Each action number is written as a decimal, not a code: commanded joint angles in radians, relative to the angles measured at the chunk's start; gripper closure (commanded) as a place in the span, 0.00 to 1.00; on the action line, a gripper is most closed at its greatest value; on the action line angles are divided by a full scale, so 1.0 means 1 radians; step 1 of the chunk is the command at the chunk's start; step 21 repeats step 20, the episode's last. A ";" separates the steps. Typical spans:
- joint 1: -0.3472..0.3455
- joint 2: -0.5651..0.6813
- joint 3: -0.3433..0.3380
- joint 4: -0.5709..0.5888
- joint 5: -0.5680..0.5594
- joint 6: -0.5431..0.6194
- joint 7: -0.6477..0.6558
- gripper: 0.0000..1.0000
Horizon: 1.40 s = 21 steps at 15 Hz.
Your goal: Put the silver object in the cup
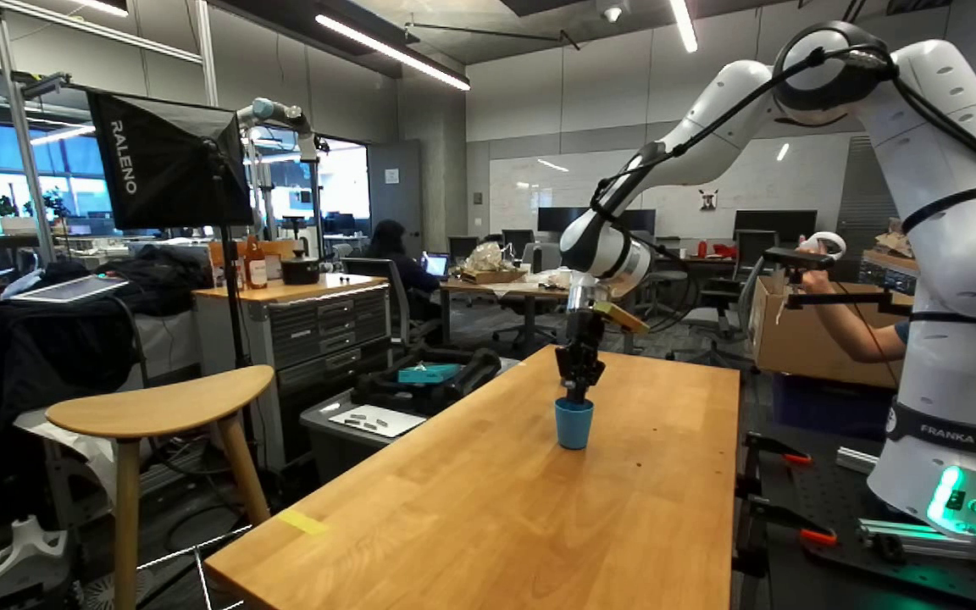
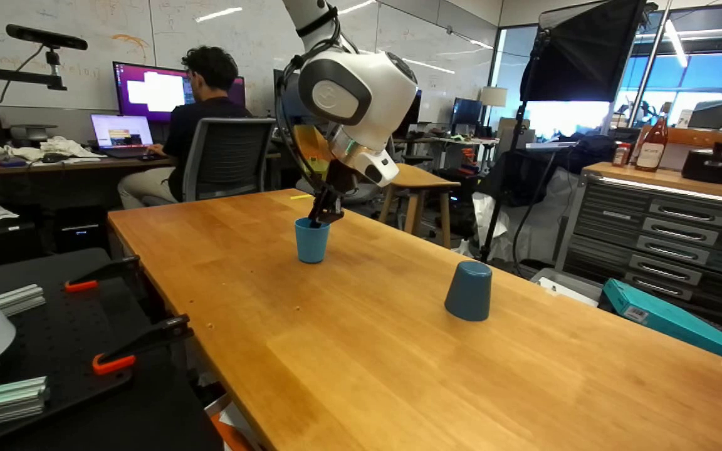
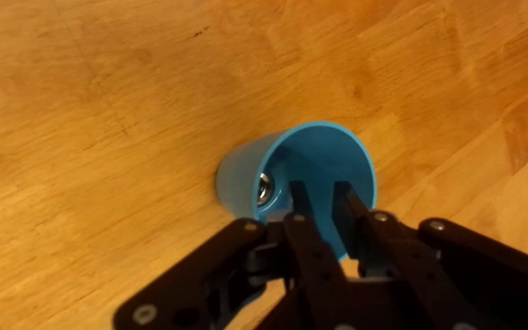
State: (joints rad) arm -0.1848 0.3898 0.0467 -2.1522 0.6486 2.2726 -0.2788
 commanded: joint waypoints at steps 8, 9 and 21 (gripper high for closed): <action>0.114 -0.155 -0.055 0.093 -0.496 -0.092 0.171 0.16; 0.127 -0.180 -0.063 0.100 -0.570 -0.122 0.200 0.07; 0.143 -0.266 -0.056 0.166 -0.735 -0.290 0.239 0.00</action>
